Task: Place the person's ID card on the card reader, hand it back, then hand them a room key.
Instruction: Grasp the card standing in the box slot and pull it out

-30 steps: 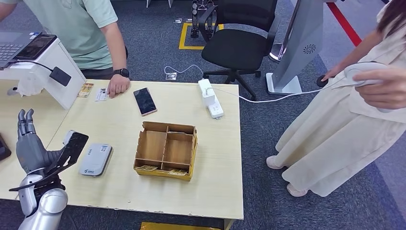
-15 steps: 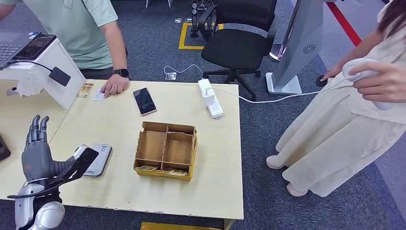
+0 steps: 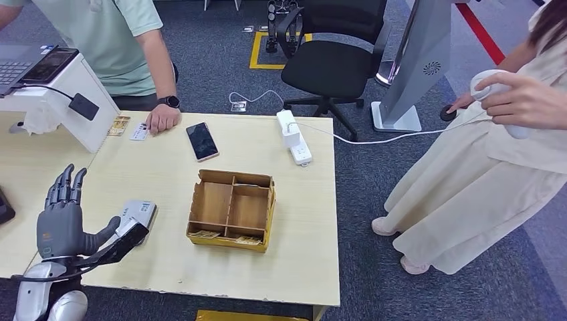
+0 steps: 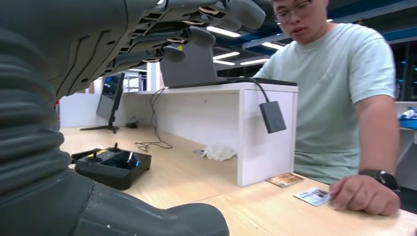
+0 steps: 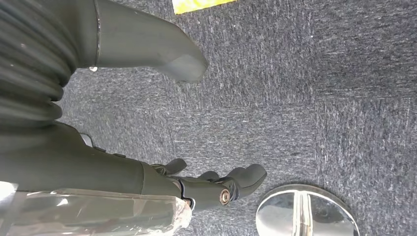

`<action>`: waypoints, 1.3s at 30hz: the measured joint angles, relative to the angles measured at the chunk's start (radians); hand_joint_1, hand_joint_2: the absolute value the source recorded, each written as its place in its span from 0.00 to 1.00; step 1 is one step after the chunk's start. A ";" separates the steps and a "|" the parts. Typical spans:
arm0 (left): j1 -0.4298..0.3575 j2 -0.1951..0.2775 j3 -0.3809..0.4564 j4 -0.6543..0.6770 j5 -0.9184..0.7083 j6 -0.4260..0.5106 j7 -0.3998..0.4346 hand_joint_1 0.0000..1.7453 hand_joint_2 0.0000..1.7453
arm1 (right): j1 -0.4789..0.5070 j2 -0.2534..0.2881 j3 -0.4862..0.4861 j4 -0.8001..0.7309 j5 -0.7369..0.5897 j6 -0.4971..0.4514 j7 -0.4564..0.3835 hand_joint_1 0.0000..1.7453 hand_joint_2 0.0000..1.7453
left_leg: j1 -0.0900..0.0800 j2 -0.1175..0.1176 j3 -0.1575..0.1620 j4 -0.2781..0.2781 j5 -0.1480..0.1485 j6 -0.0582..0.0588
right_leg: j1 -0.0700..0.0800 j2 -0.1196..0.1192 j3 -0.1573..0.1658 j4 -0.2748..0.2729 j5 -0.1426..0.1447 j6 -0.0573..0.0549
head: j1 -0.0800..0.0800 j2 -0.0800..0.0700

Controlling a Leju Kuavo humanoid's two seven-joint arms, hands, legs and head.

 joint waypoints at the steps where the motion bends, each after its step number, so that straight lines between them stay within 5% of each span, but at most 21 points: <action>1: 0.000 0.002 -0.009 0.000 -0.008 -0.001 -0.004 0.00 1.00 | 0.000 -0.001 -0.001 0.000 0.000 0.000 -0.002 0.00 1.00 | 0.000 0.000 0.000 0.000 0.000 0.000 | 0.000 0.000 0.000 0.000 0.000 0.000 | 0.000 0.000; 7: -0.049 0.006 -0.150 0.001 -0.092 -0.025 -0.014 0.00 1.00 | -0.012 -0.002 -0.004 -0.004 0.009 0.003 -0.007 0.00 1.00 | 0.000 0.000 0.000 0.000 0.000 0.000 | 0.000 0.000 0.000 0.000 0.000 0.000 | 0.001 0.000; 24: -0.104 0.041 -0.344 0.010 -0.038 -0.117 -0.089 0.00 1.00 | -0.025 -0.002 -0.009 -0.005 0.017 0.005 -0.009 0.00 1.00 | 0.000 0.000 -0.001 0.000 0.000 0.000 | 0.000 0.000 -0.001 0.000 0.000 0.000 | 0.001 0.000; 39: -0.096 0.180 -0.435 0.021 -0.011 -0.187 -0.124 0.00 1.00 | -0.044 -0.003 -0.009 -0.005 0.034 0.014 -0.002 0.00 1.00 | 0.000 0.000 -0.001 0.000 0.000 0.000 | 0.000 0.000 -0.001 0.000 0.000 0.000 | 0.001 0.000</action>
